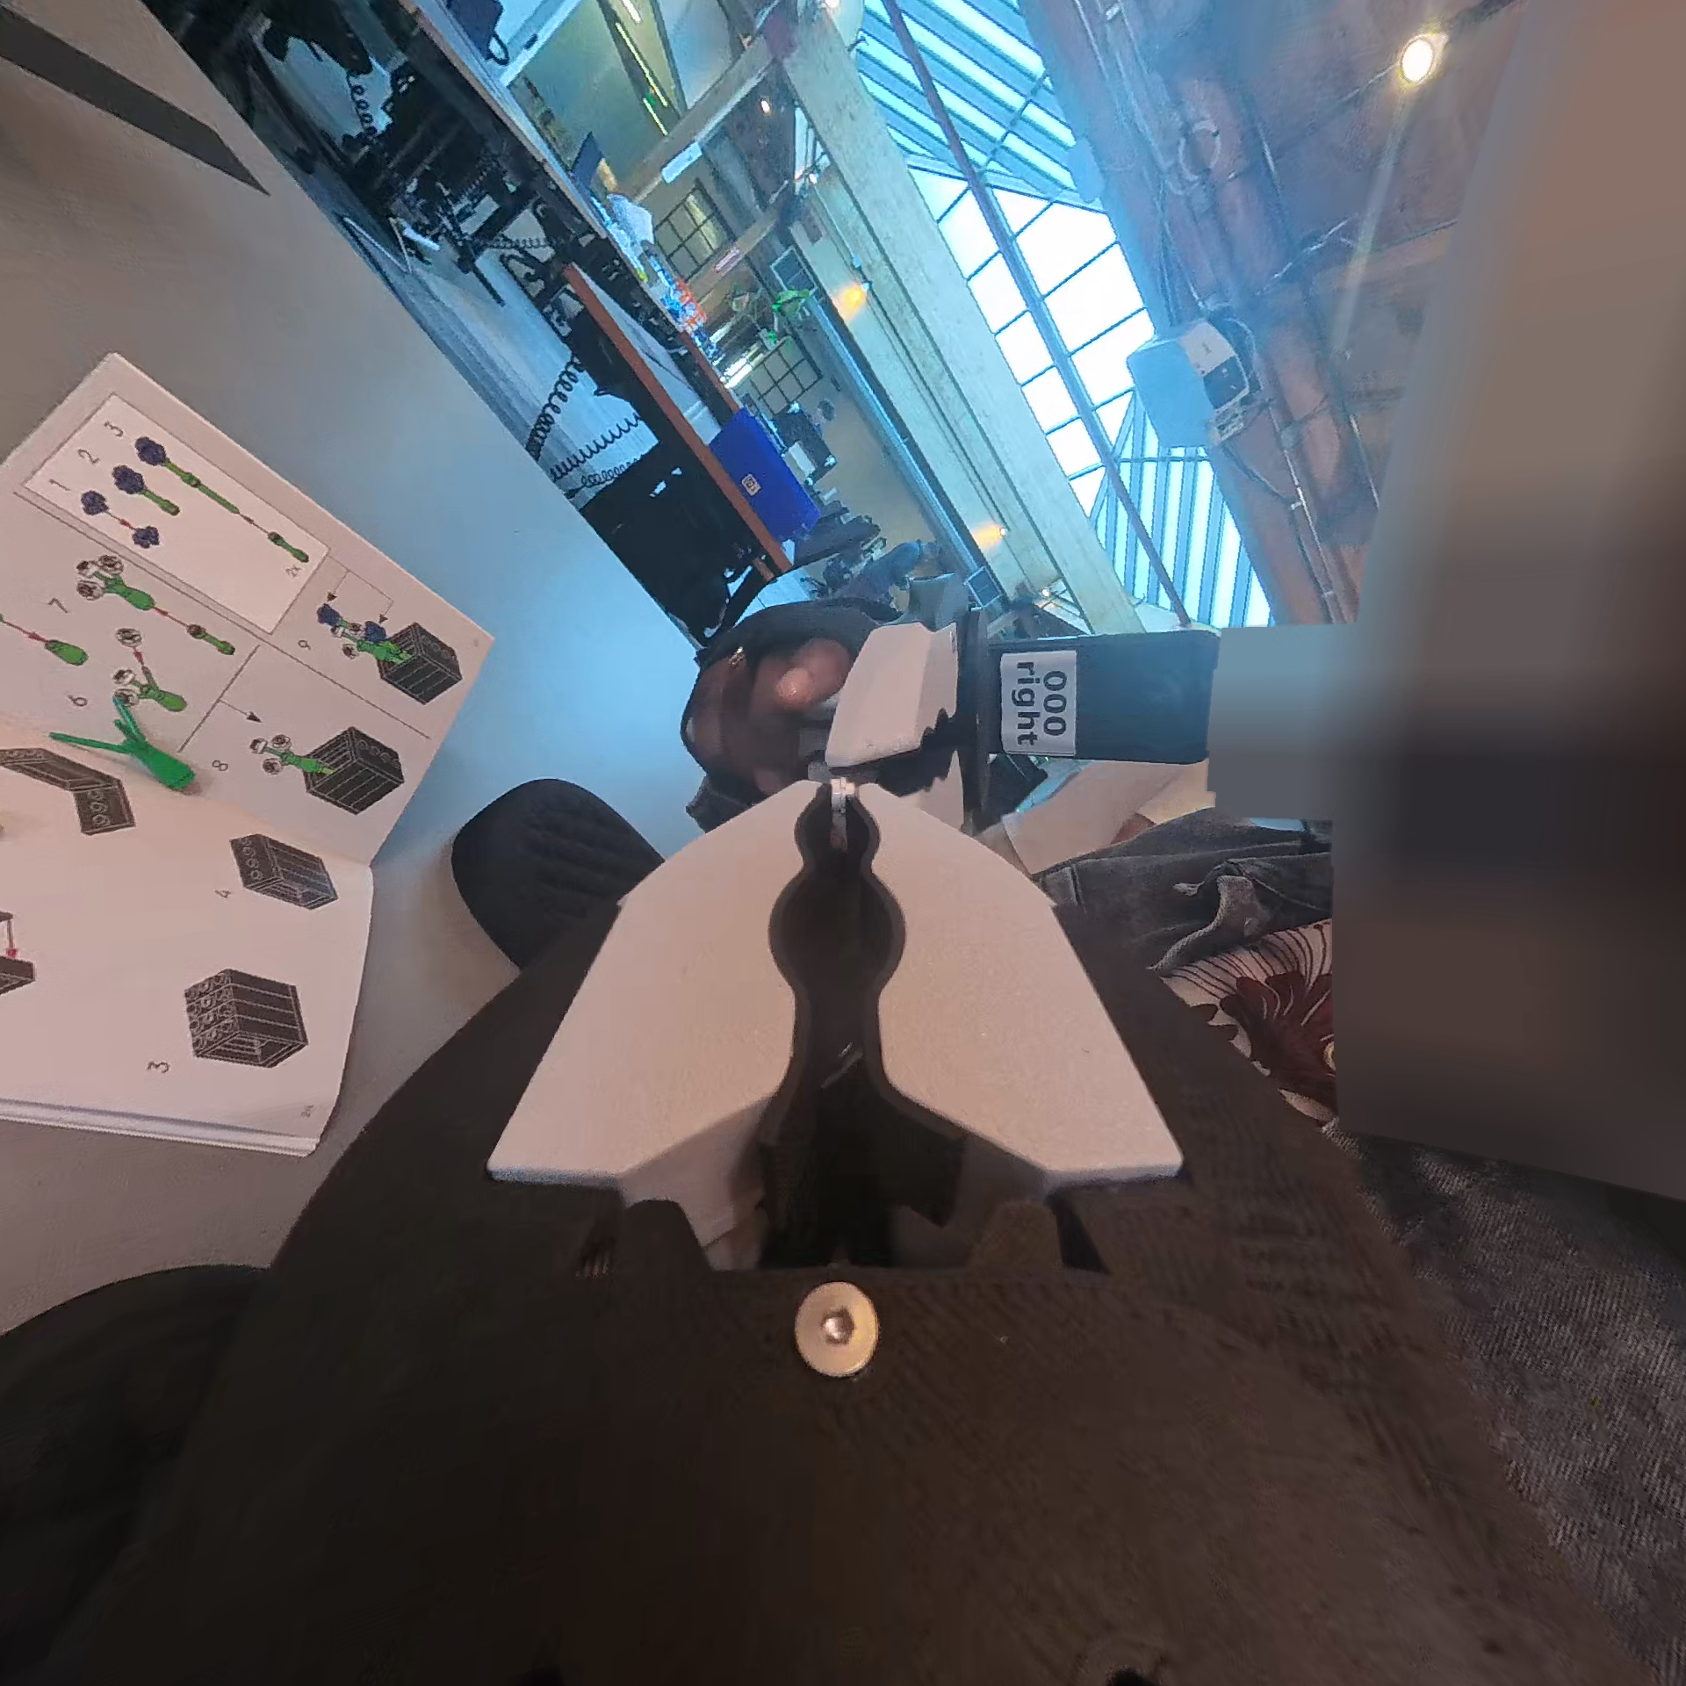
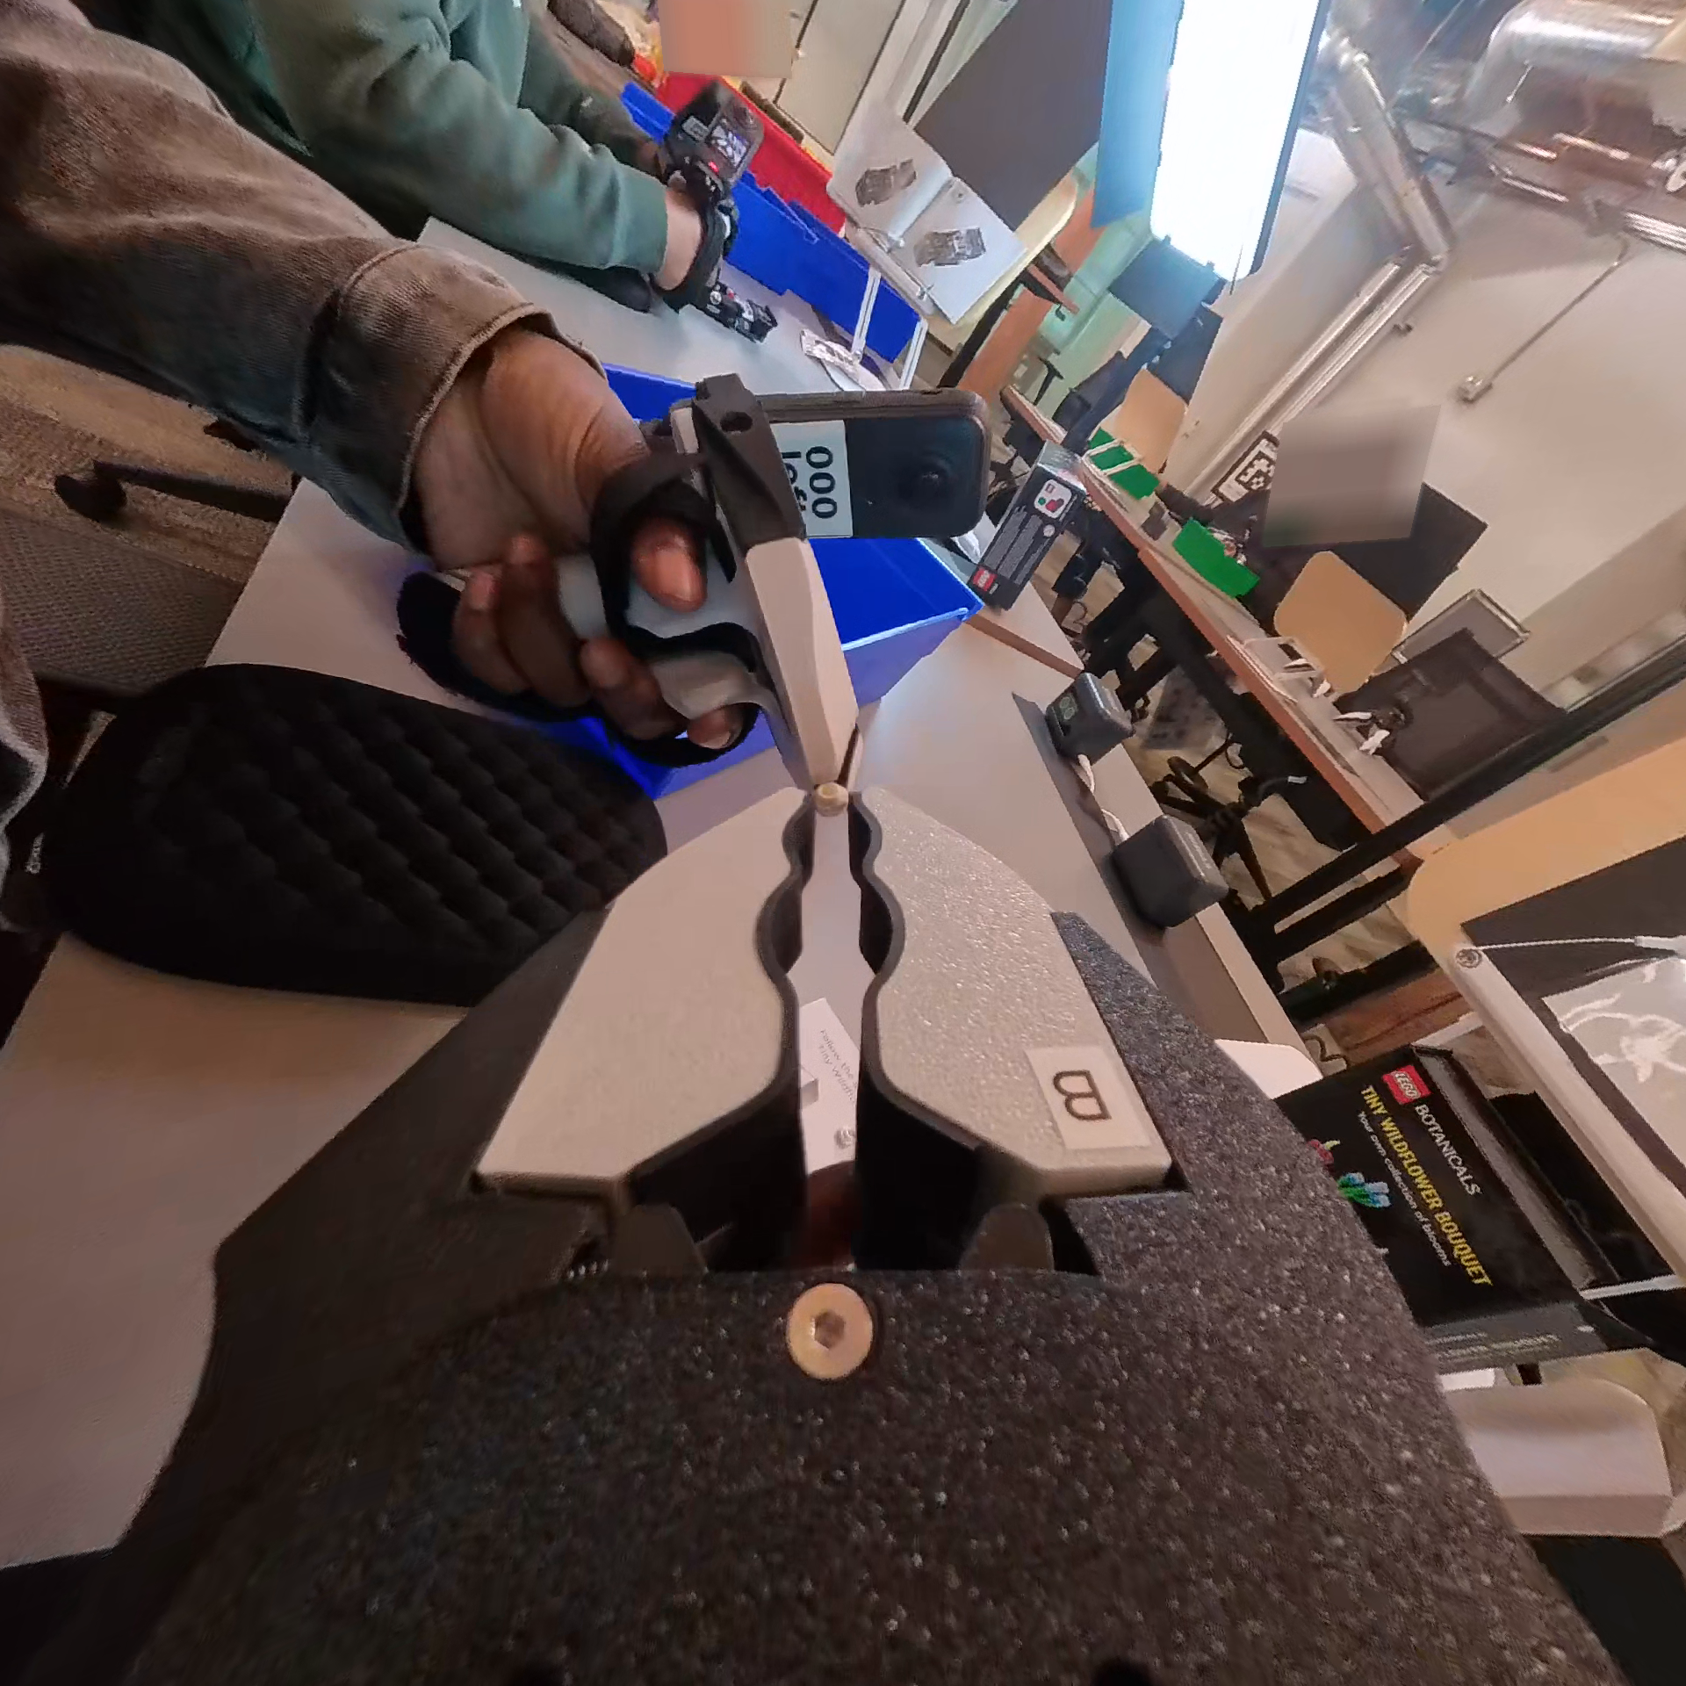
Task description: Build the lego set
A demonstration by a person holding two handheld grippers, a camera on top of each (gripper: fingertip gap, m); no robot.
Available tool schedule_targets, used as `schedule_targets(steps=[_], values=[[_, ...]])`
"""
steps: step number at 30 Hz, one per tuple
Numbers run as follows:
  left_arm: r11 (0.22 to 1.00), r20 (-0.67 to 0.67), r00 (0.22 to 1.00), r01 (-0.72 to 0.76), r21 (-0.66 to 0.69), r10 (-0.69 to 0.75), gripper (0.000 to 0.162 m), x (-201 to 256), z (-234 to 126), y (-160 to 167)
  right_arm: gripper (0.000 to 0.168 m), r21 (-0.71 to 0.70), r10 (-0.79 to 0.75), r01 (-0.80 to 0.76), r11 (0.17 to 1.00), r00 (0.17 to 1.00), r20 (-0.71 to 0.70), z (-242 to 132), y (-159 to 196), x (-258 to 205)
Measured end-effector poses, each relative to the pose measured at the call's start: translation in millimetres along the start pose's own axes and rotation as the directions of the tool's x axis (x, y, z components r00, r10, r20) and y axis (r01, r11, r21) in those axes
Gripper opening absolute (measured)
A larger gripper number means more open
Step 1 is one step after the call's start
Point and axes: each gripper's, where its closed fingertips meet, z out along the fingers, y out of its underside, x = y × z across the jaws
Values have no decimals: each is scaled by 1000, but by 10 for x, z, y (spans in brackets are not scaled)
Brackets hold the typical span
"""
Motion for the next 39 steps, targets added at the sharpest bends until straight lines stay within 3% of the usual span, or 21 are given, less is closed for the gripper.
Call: schedule_targets(steps=[1, 10, 14, 16, 20, 23, 27, 39], values=[[1000, -2, 1000, 2, -2, -2, 4, 2, 0, 0, 6, -4, 0, 0, 1000, 1000, 0, 2, 10, -1], [998, -5, 1000, -21, -53, 21, 4, -7, 23, 50, 6, -6, 7, -7, 1000, 1000, 20, 3, 47, -48], [978, 88, 975, -201, -61, 206, 14, 3, -160, -65, 6, -60, 143, -143, 988, 990, -11, -20, 276, 30], [928, 255, 892, -351, -126, 372, 23, -90, -375, -162, 6, -161, 290, -296, 941, 955, -62, 6, 607, 118], [780, 545, 562, -501, -374, 622, 47, -253, -985, -365, 6, -368, 496, -506, 780, 859, -130, 153, 1204, 53], [708, 610, 376, -487, -511, 698, 53, -258, -1378, -431, 6, -483, 499, -508, 713, 852, -160, 270, 1516, -60], [683, 636, 275, -439, -584, 721, 53, -244, -1740, -436, 6, -581, 514, -508, 636, 840, -172, 328, 1758, -170], [713, 648, 299, -334, -616, 700, 53, -409, -2093, -299, 13, -631, 516, -492, 600, 840, -165, 334, 1805, -221]])
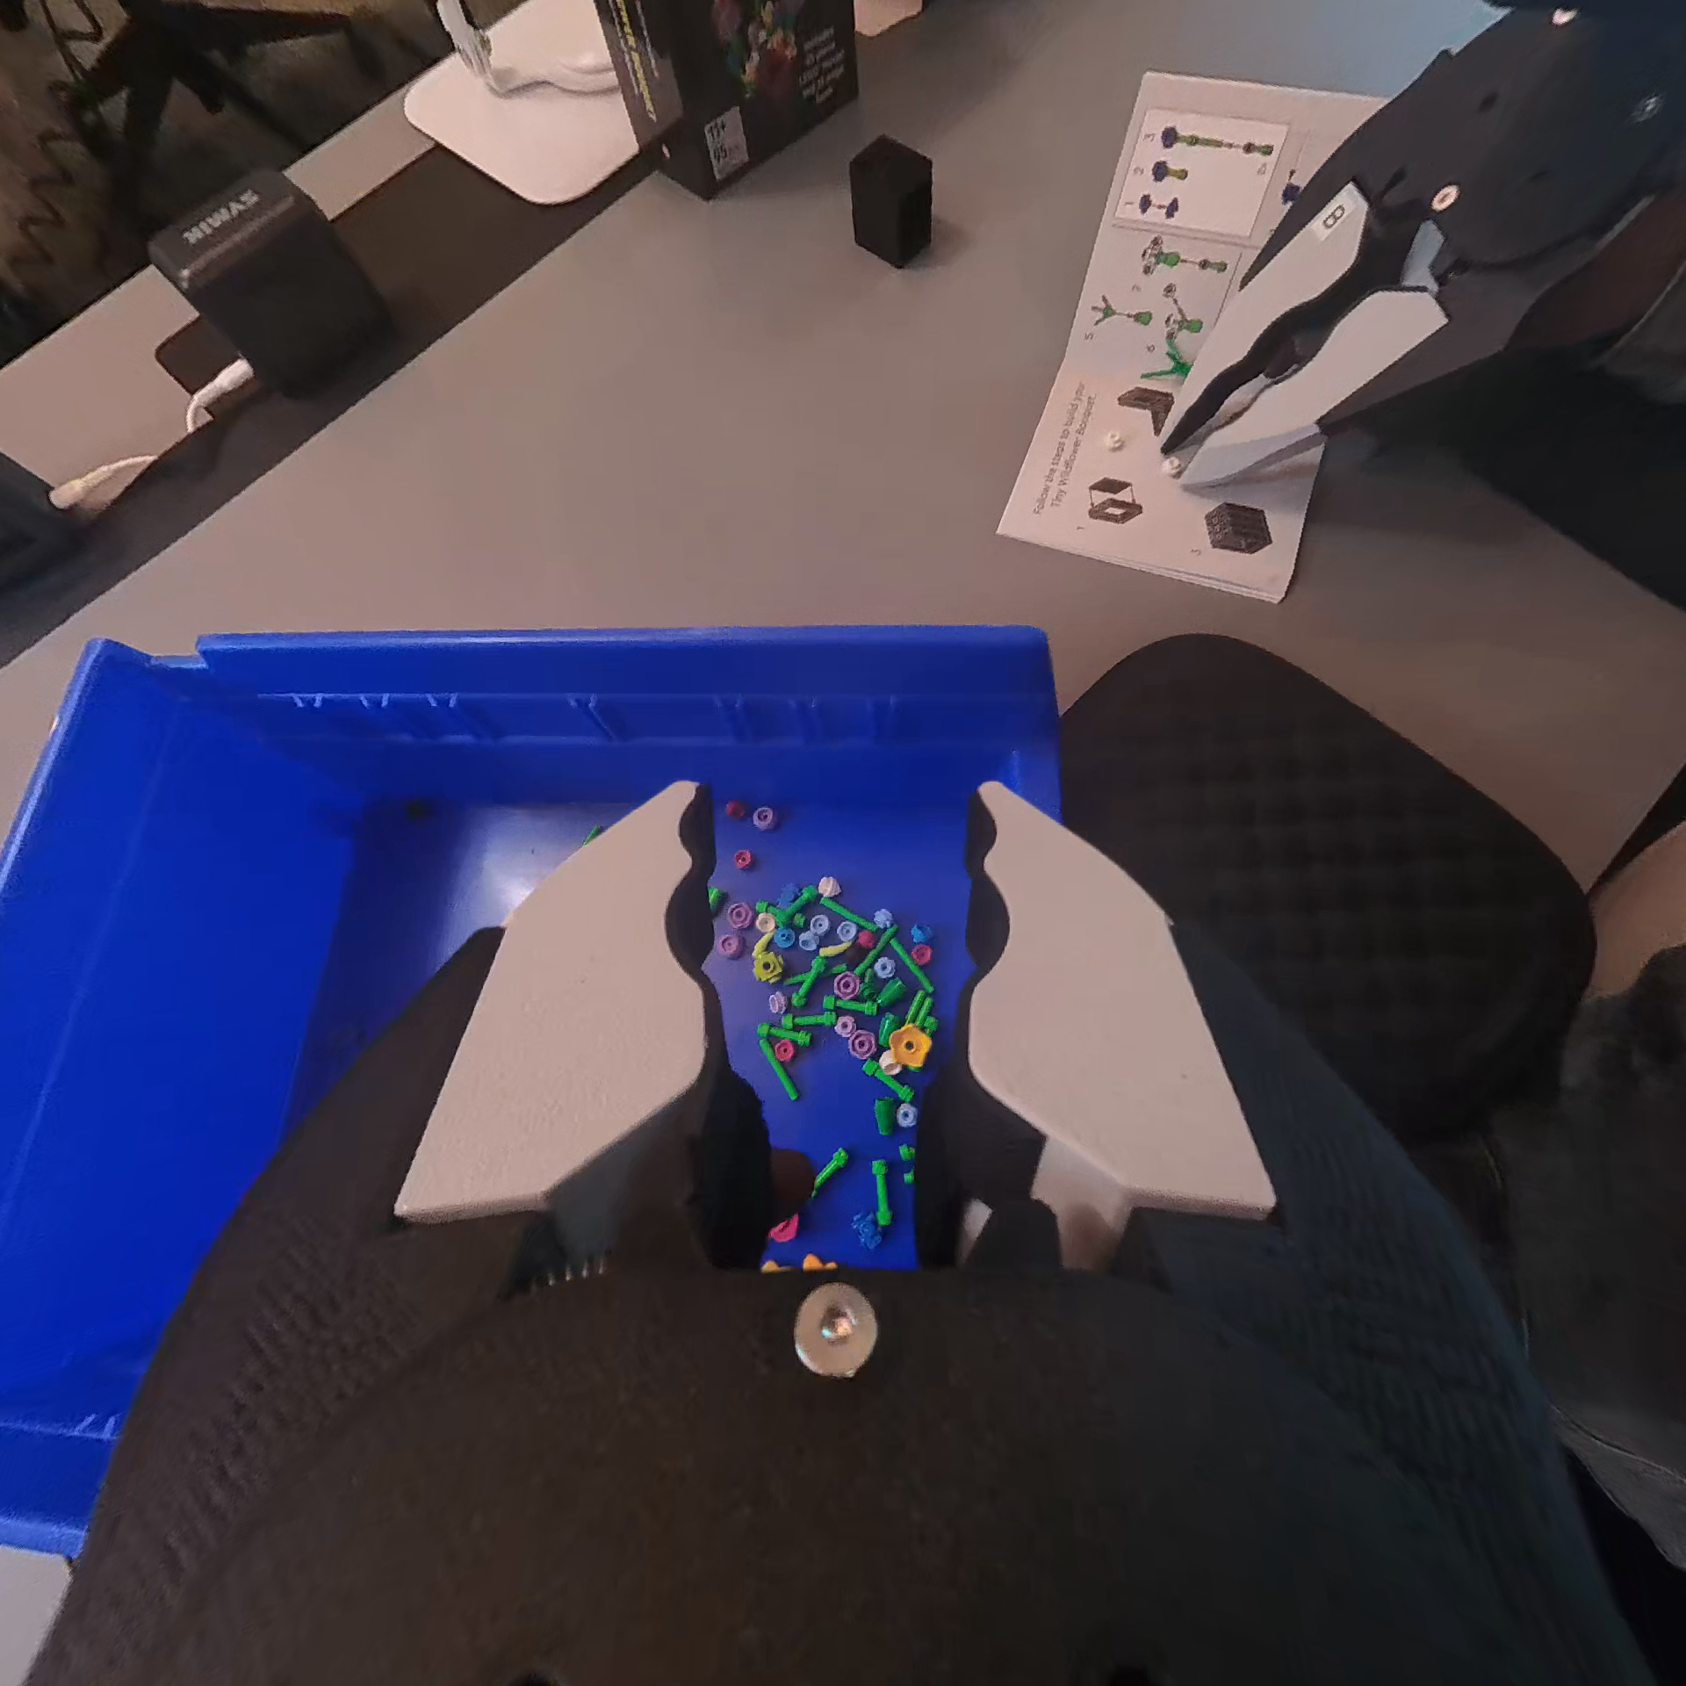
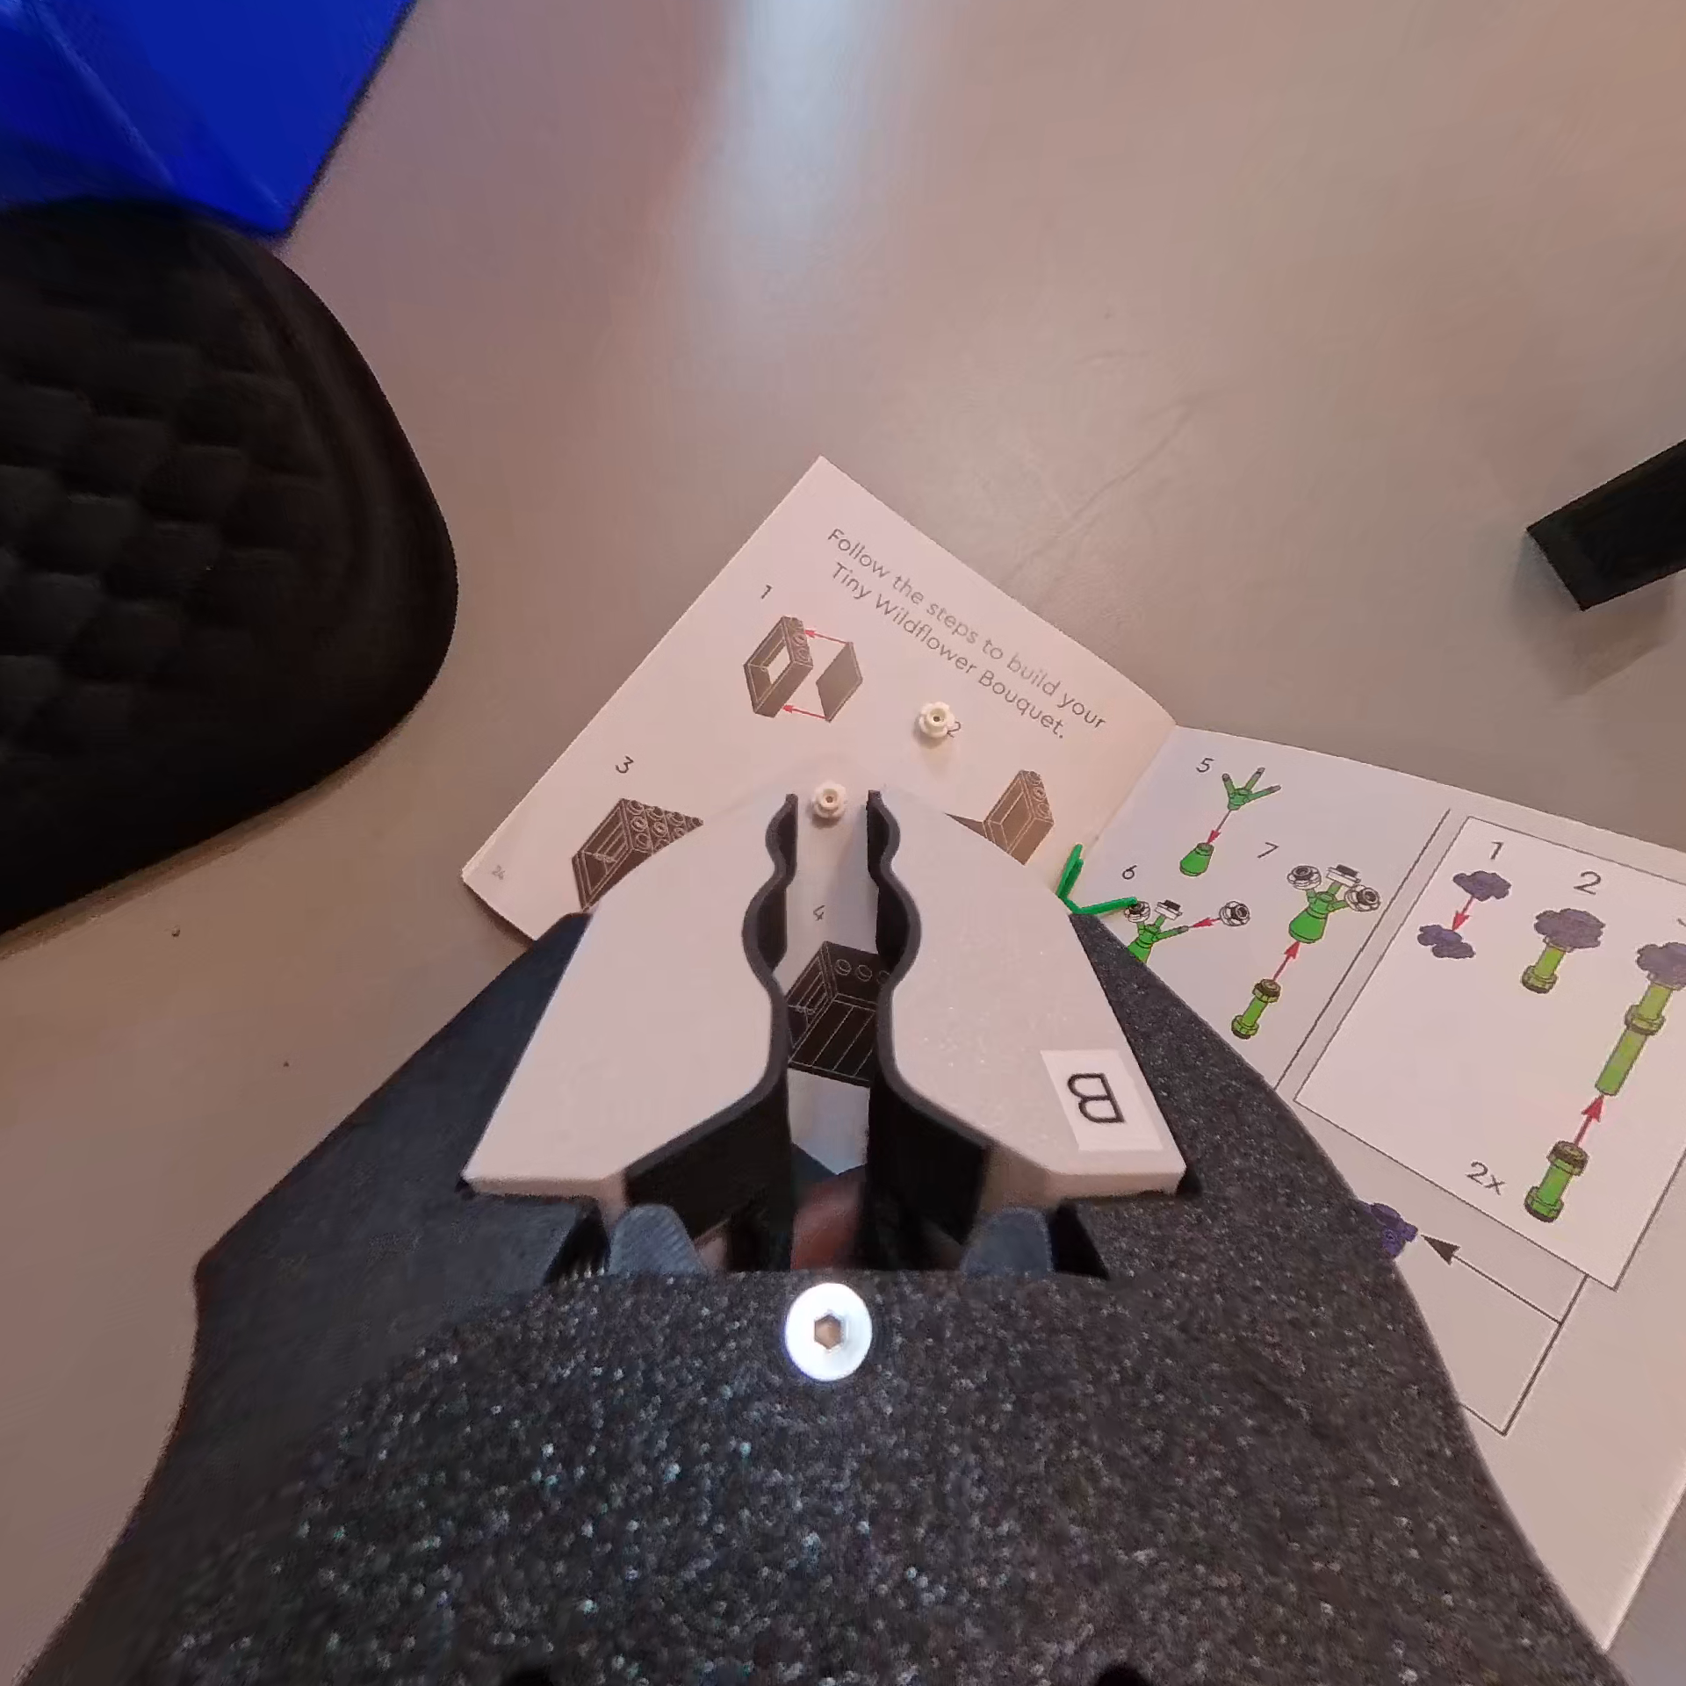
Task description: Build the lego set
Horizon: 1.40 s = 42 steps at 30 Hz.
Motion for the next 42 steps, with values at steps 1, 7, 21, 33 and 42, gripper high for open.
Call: schedule_targets(steps=[1, 7, 21, 33, 42], values=[[1000, 1, 1000, 2, -4, -2, 53, -19, 4, 13, 14, -2, 2, -2, 1000, 1000, 2, -3, 1, -3], [998, 25, 999, 21, -55, -19, 53, -269, 11, 156, 21, 52, 20, -19, 998, 1000, -17, -160, -80, 25], [826, -279, 925, -361, -434, 258, 5, -283, 560, 848, 23, 294, 163, -155, 943, 987, -3, -639, 32, 166], [761, -353, 898, -418, -496, 263, 5, -354, 754, 1023, 24, 321, 167, -159, 934, 986, 3, -675, 57, 168], [755, -371, 883, -448, -480, 288, 11, -262, 756, 1010, 24, 331, 186, -179, 927, 982, 11, -688, 63, 193]])
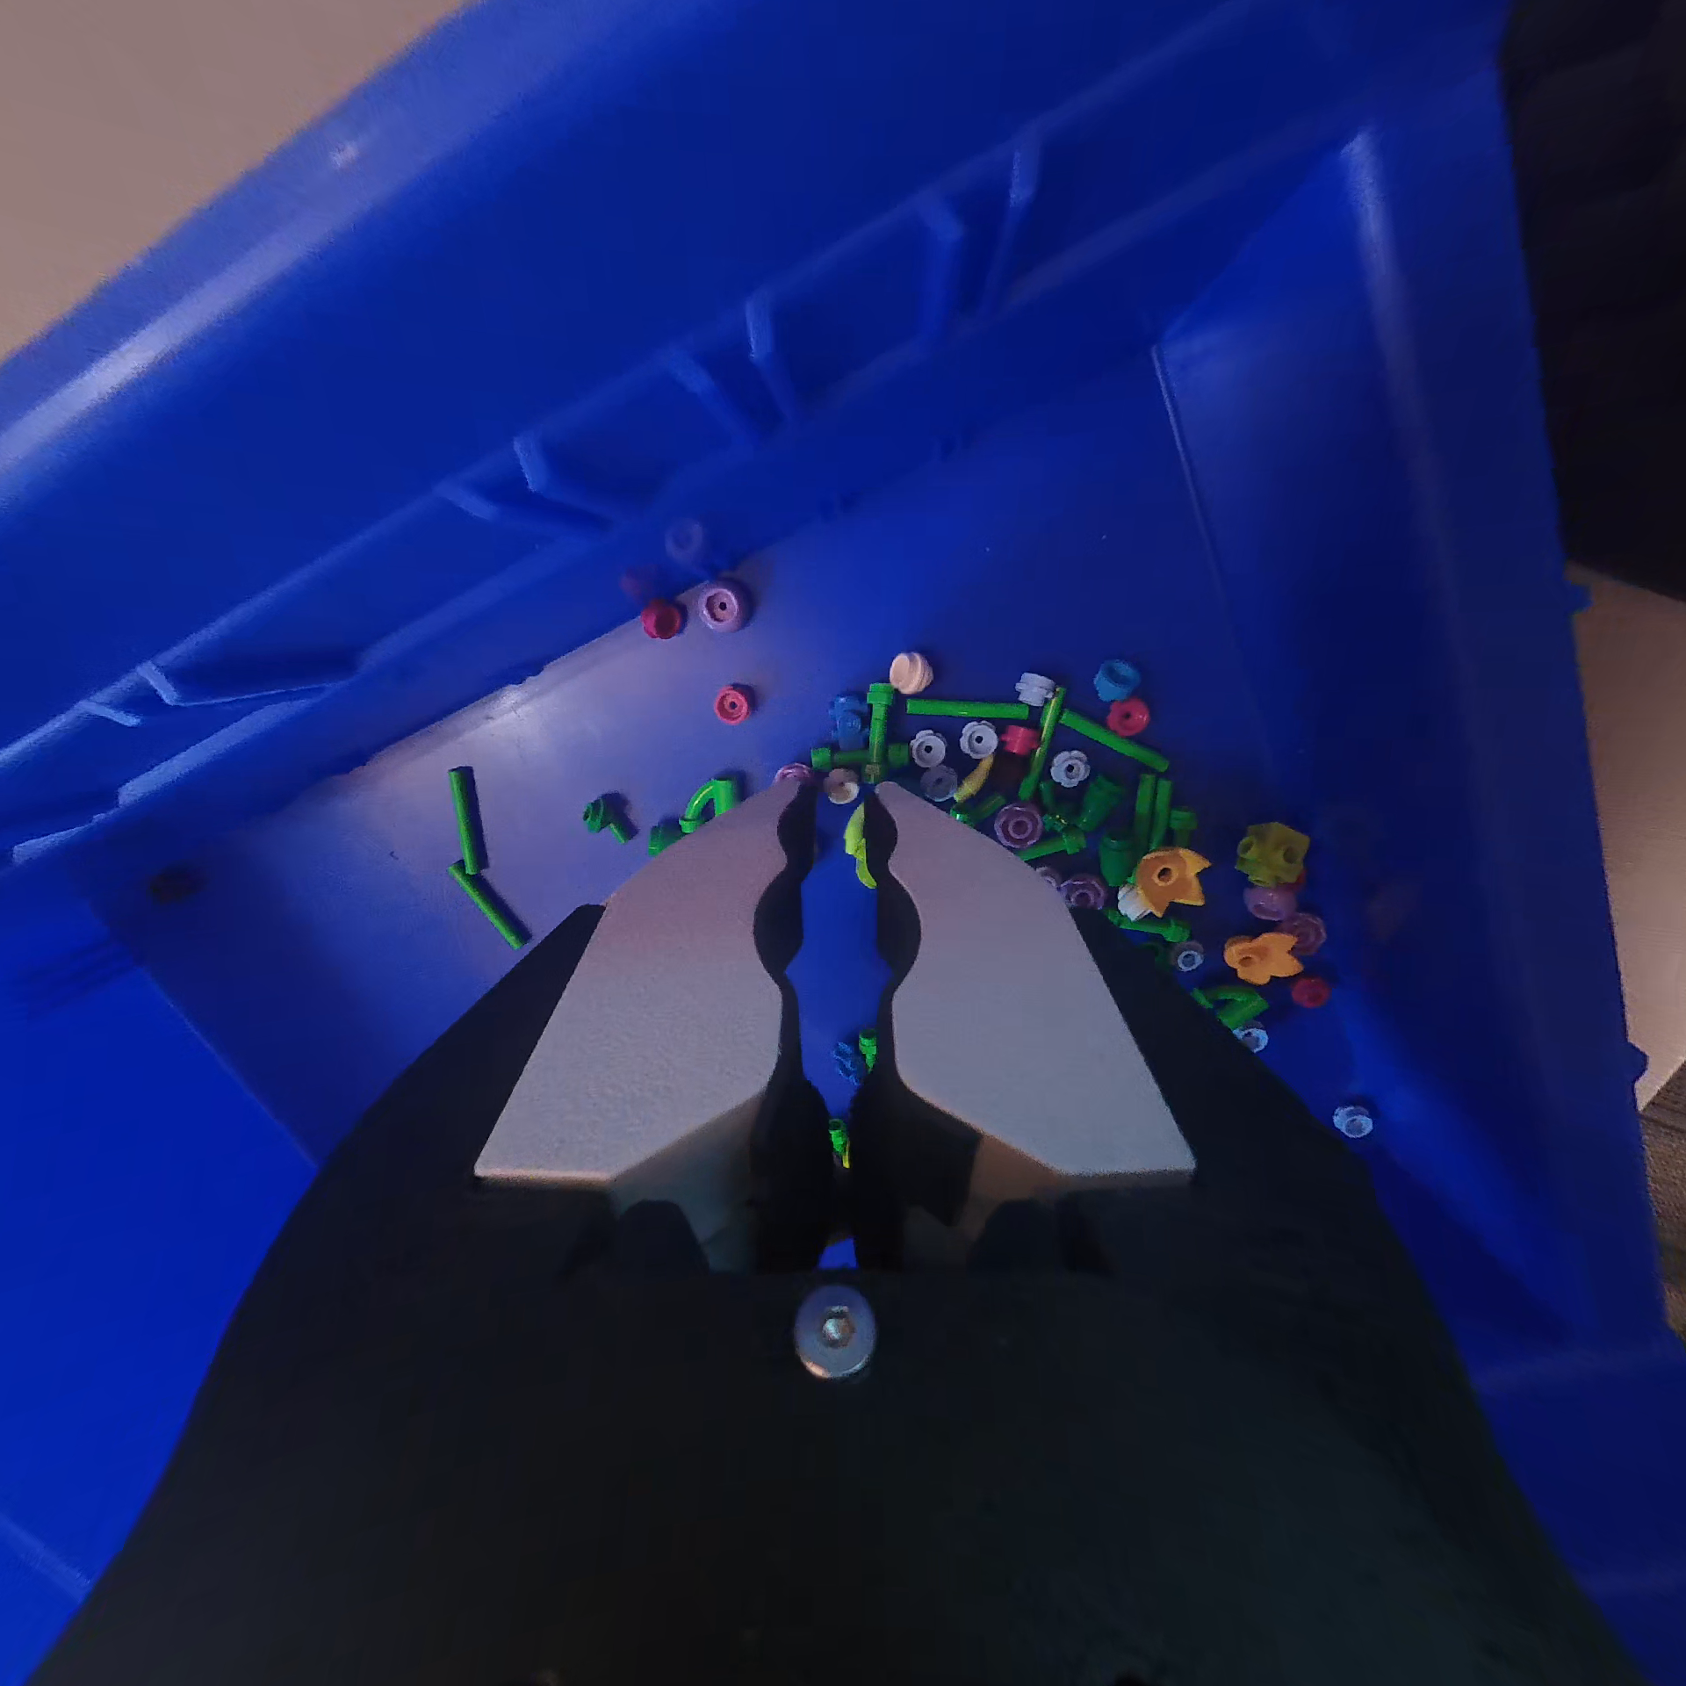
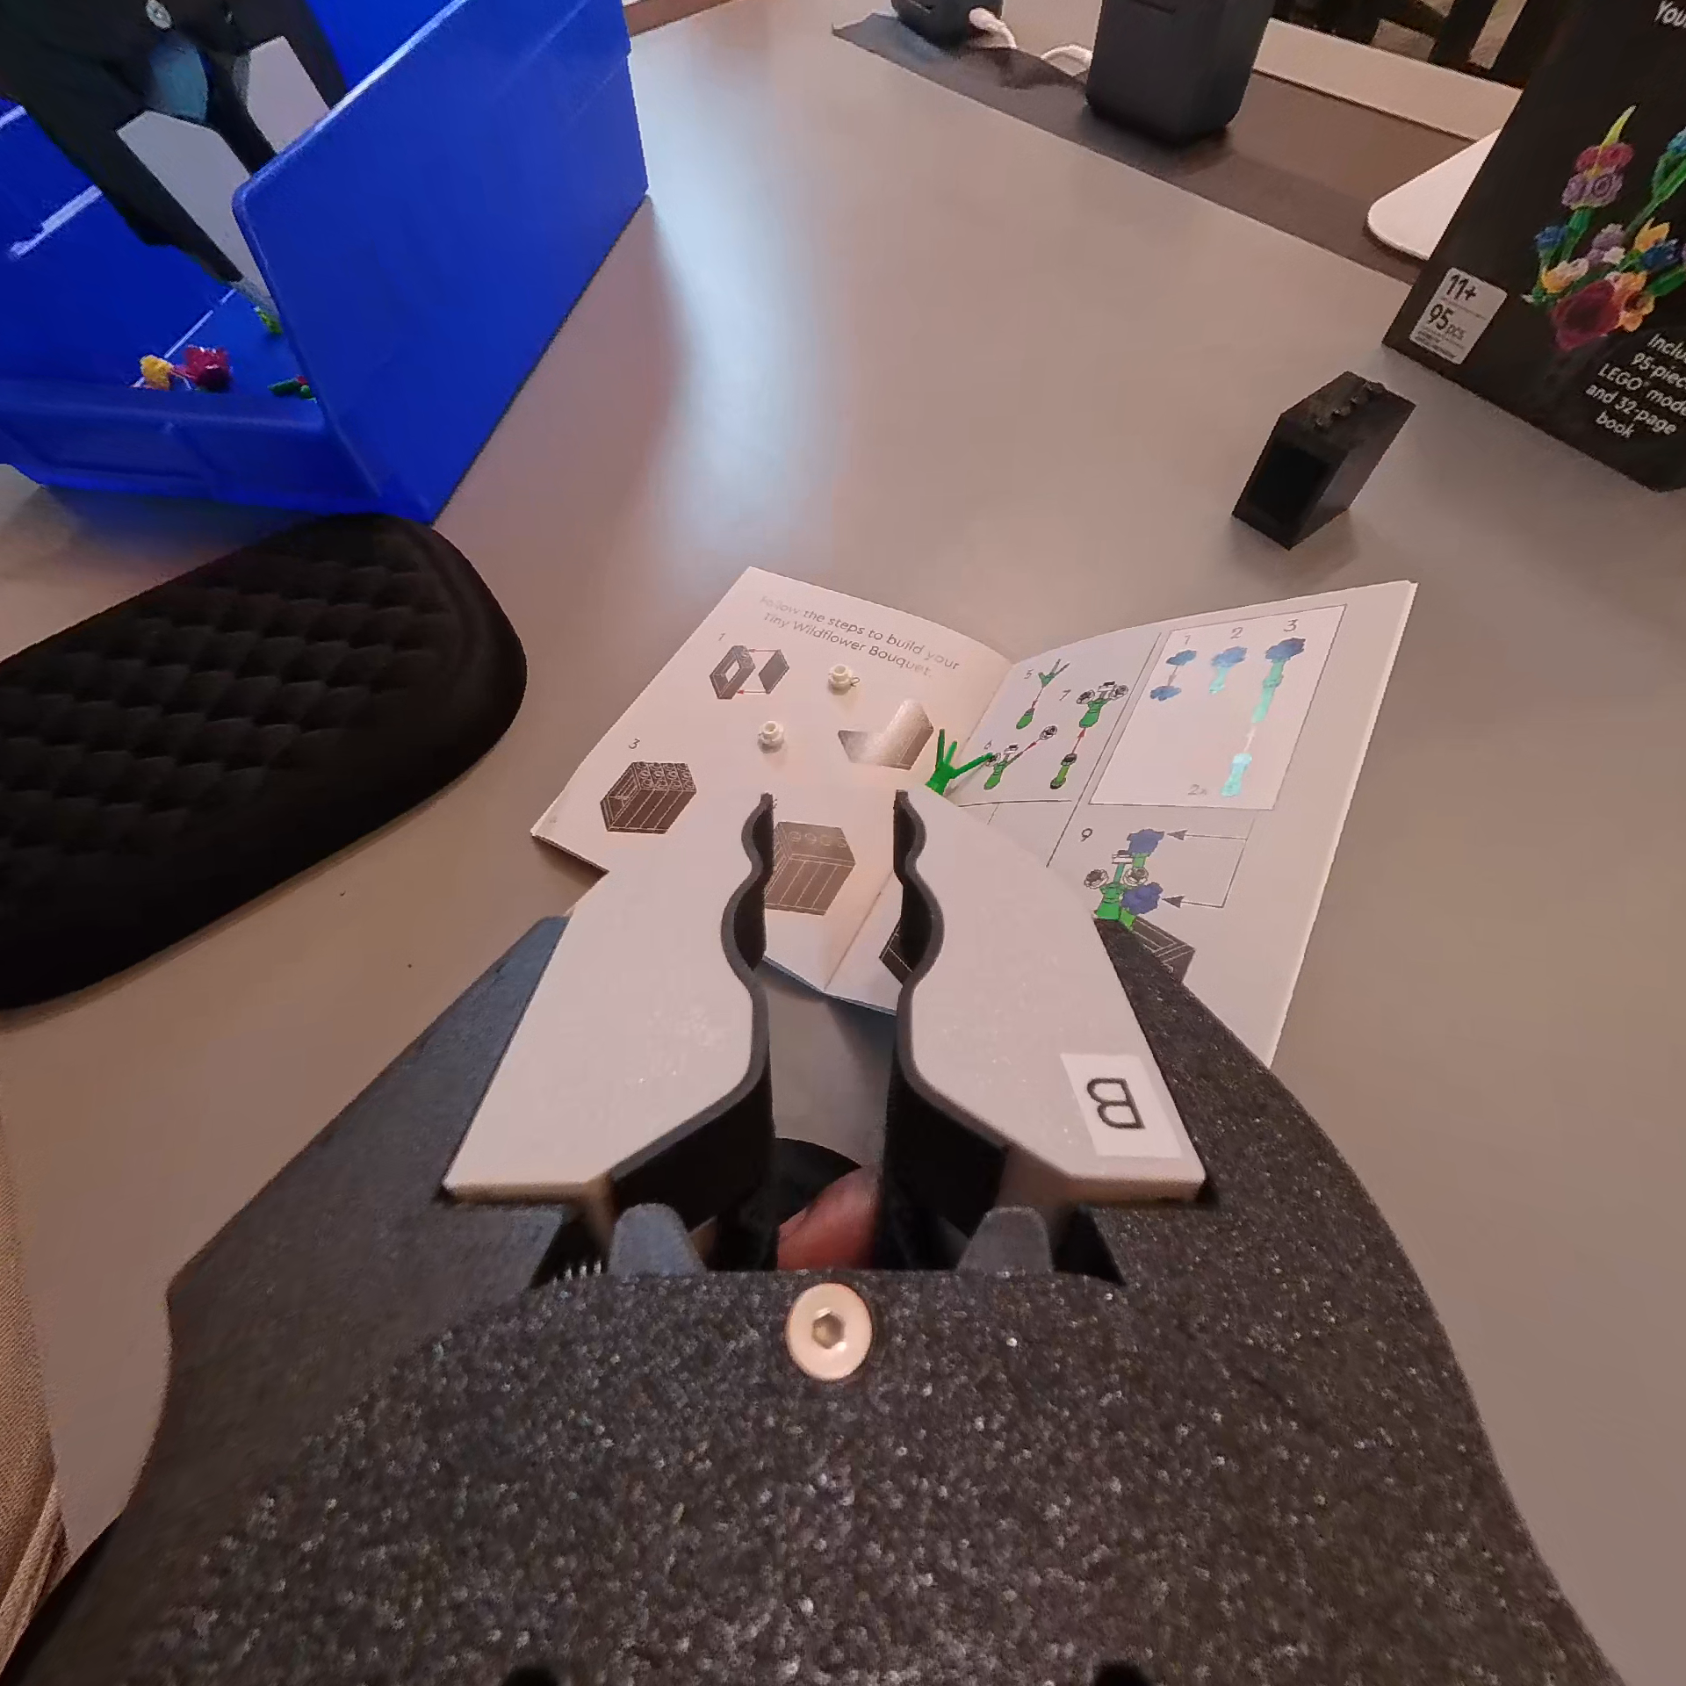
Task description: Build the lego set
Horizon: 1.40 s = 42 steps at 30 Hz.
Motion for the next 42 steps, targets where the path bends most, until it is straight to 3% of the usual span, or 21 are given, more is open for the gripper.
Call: schedule_targets(steps=[20, 24, 29, 42], values=[[998, 33, 998, 59, 16, -59, 10, -6, 7, -39, 24, -12, -9, 9, 1000, 1000, -8, -13, 25, -9], [1000, 87, 996, 12, -26, -9, 25, -43, -9, 17, 24, -12, -9, 9, 1000, 1000, -8, -14, 24, -10], [999, 67, 997, 40, 9, -40, 10, -8, -39, -29, 24, -17, -9, 9, 1000, 1000, -4, -7, 33, -12], [990, -7, 990, 141, -7, -141, 7, 37, 44, -9, 25, -3, 0, 0, 1000, 1000, -11, -28, 22, 14]])
